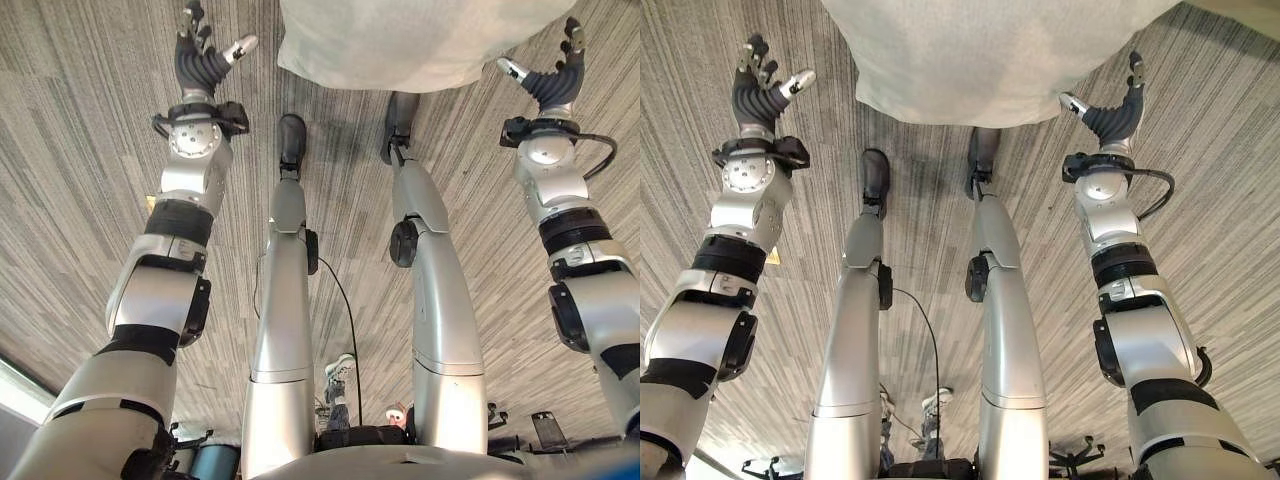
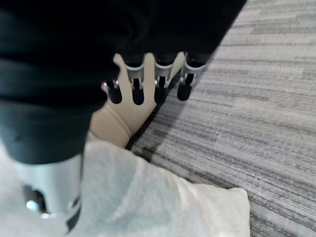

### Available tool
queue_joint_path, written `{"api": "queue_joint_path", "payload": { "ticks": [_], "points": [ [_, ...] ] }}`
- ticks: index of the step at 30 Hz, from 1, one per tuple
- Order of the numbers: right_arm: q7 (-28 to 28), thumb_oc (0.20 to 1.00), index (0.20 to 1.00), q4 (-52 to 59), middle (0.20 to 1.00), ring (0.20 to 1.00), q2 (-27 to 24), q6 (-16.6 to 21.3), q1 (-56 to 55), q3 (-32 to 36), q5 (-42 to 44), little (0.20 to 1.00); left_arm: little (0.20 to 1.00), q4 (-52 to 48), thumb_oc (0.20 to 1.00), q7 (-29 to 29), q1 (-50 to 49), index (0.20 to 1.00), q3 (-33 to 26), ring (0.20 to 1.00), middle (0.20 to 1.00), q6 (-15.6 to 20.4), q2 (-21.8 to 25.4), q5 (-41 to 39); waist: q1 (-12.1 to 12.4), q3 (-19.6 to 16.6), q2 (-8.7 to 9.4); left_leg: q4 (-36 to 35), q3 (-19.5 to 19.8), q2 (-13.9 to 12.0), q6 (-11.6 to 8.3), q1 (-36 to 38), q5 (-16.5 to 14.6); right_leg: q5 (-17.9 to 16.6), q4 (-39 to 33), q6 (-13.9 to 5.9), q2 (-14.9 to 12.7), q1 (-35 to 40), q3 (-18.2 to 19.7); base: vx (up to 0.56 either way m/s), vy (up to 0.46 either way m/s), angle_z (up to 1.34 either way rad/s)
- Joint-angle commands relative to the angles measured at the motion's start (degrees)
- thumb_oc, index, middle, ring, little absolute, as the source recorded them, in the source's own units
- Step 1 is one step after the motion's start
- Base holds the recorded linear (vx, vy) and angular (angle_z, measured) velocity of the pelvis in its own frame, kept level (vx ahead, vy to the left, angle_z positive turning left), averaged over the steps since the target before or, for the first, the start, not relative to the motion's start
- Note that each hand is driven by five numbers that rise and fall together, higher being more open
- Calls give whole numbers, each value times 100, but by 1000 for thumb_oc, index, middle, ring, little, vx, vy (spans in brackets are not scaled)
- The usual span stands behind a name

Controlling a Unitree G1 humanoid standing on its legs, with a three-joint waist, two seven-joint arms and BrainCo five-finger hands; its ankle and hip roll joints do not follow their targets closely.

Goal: Pick up all the scattered cushions and arrange them neatly on the sofa.

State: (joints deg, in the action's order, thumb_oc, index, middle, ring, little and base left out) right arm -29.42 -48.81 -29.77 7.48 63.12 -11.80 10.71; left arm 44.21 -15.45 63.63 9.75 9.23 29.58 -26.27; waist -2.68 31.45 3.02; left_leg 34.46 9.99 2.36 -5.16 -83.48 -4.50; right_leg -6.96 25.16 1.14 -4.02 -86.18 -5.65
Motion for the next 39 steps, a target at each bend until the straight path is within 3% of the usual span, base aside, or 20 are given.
{"api": "queue_joint_path", "payload": {
  "ticks": [1, 9, 11, 14, 15, 16, 23, 30, 35, 39],
  "points": [
    [-64, 1000, 1000, 309, 1000, 1000, -397, 319, -82, -315, 313, 1000, 1000, -380, 1000, -94, -359, 1000, -317, 1000, 1000, 142, -40, 86, -165, -166, -619, -299, 232, 106, 303, 349, -253, 585, 919, -431, -33, 403, 140, 58, -85, 4],
    [62, 1000, 1000, 270, 1000, 1000, -2, 385, 1221, -1252, 551, 1000, 1000, -174, 1000, -187, 527, 1000, 205, 1000, 1000, 173, -114, -3, -184, -166, -637, -93, 260, 99, 258, -41, -257, 692, 1199, -384, 63, -3, 90, 43, -75, 0],
    [106, 1000, 1000, 315, 1000, 1000, 324, 418, 1520, -1436, 685, 1000, 1000, -154, 1000, -250, 819, 1000, 417, 1000, 1000, 189, -175, 64, -190, -166, -644, -90, 271, 92, 237, -76, -244, 705, 1186, -368, 79, -26, 71, 6, -42, 0],
    [105, 1000, 1000, 305, 1000, 1000, 333, 420, 1537, -1439, 688, 1000, 1000, -145, 1000, -252, 830, 1000, 419, 1000, 1000, 192, -166, 63, -196, -166, -638, -89, 270, 92, 236, -85, -243, 705, 1188, -367, 78, -36, 72, -1, -11, 0],
    [218, 200, 200, 822, 200, 200, 941, 534, 1644, -1405, 1001, 200, 1000, -624, 1000, -289, 1014, 1000, 431, 1000, 1000, 290, -438, -114, -222, -166, -621, -118, 289, 84, 217, -106, -211, 710, 1189, -358, 115, -41, 34, -23, -46, 0],
    [293, 200, 200, 1338, 200, 200, 1352, 652, 1539, -1265, 1109, 200, 200, -1304, 200, -235, 844, 200, 261, 200, 200, 386, -814, -459, -283, -166, -576, -181, 289, 78, 203, -7, -186, 712, 1140, -329, 142, 86, 20, -32, -65, 1],
    [393, 200, 200, 2209, 200, 200, 1626, 808, 818, -737, 826, 200, 200, -2394, 200, -80, 169, 200, -43, 200, 200, 473, -1436, -639, -446, -166, -504, -499, 217, 23, 132, 643, -123, 602, 668, -272, 177, 875, -48, -63, -22, 3],
    [704, 200, 200, 3129, 200, 200, 1467, 707, -811, -43, 507, 200, 200, -3682, 200, 134, -1236, 200, -389, 200, 200, 339, -1787, -441, -430, -166, -452, -1381, 154, -38, 121, 2091, 79, 492, -97, -248, 76, 2246, -107, -55, -3, 7],
    [1053, 200, 200, 3805, 200, 200, 1626, 623, -2052, 221, 476, 200, 200, -4386, 200, 361, -2341, 200, -320, 200, 200, 214, -1946, -161, -268, -166, -415, -2089, 147, -67, 118, 3450, 271, 433, -763, -234, -14, 3545, -234, -19, 30, 7],
    [1509, 200, 200, 4253, 200, 200, 1819, 521, -3463, 284, 534, 200, 200, -4724, 200, 605, -3588, 200, -147, 200, 200, 138, -2009, 92, 6, -301, -346, -2658, 147, -118, 94, 5089, 313, 370, -1467, -254, -169, 5170, -383, 7, 69, 8]
  ]
}}
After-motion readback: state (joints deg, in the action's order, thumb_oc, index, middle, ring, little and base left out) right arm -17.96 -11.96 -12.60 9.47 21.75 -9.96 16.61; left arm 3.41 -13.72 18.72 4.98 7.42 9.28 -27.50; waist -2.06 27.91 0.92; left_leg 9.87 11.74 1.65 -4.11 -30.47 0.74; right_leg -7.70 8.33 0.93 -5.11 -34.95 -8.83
